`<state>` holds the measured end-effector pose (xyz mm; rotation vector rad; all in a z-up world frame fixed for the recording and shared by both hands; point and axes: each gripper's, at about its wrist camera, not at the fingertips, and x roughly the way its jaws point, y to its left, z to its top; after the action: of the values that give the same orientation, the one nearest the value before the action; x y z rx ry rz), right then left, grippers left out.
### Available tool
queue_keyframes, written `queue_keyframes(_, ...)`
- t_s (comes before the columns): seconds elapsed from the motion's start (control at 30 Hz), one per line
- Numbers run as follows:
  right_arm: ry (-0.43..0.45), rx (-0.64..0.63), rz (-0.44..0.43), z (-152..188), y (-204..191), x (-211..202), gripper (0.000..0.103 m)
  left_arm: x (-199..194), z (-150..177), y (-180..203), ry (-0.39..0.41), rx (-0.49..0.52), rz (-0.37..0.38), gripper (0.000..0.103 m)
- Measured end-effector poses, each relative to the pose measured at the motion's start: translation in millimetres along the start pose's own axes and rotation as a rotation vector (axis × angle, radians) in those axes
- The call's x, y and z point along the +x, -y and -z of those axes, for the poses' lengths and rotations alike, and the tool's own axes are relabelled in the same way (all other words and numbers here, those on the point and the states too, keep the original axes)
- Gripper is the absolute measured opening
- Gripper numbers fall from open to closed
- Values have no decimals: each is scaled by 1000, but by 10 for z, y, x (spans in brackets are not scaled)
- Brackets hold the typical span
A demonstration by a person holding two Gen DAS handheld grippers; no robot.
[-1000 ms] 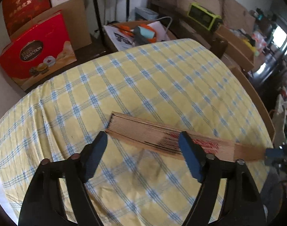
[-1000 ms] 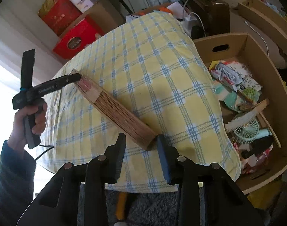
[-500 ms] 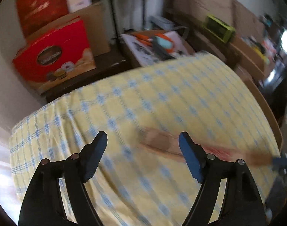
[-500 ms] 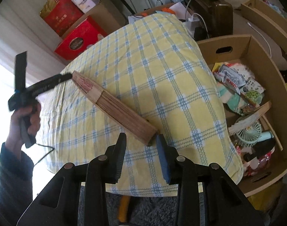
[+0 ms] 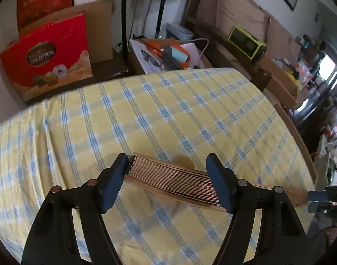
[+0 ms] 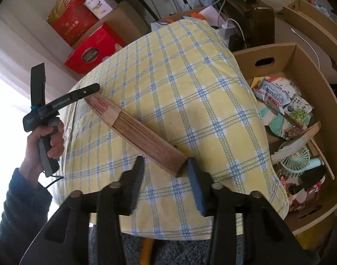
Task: Organize objects
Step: 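Grasp the wooden fan with the left gripper beside the right gripper, then lift and carry the wooden fan over the box with both grippers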
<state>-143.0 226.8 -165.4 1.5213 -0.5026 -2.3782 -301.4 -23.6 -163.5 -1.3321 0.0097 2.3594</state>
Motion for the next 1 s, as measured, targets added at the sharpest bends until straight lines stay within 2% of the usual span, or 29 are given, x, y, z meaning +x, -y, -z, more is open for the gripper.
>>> queue_keyframes(0.13,16,15,37,-13,65,-38,48,-174,236,47,-23,-43,-8,67)
queue_keyframes(0.27,29,40,32,-71,150,-76,62,-393,573,94,-40,-88,-26,67)
queue_keyframes(0.4,25,33,24,-91,167,-65,61,-604,776,-16,-34,-176,-32,67)
queue_keyframes(0.57,63,-51,100,-42,42,-118,61,-648,734,-84,26,-200,-71,68)
queue_keyframes(0.7,41,-74,125,-13,-23,-27,61,-458,661,-17,-18,-195,-82,68)
queue_keyframes(0.83,35,-66,124,-2,1,-2,61,-458,704,112,-2,-165,-97,69)
queue_keyframes(1.0,49,-71,145,-55,6,25,63,-489,755,125,-31,-169,-77,69)
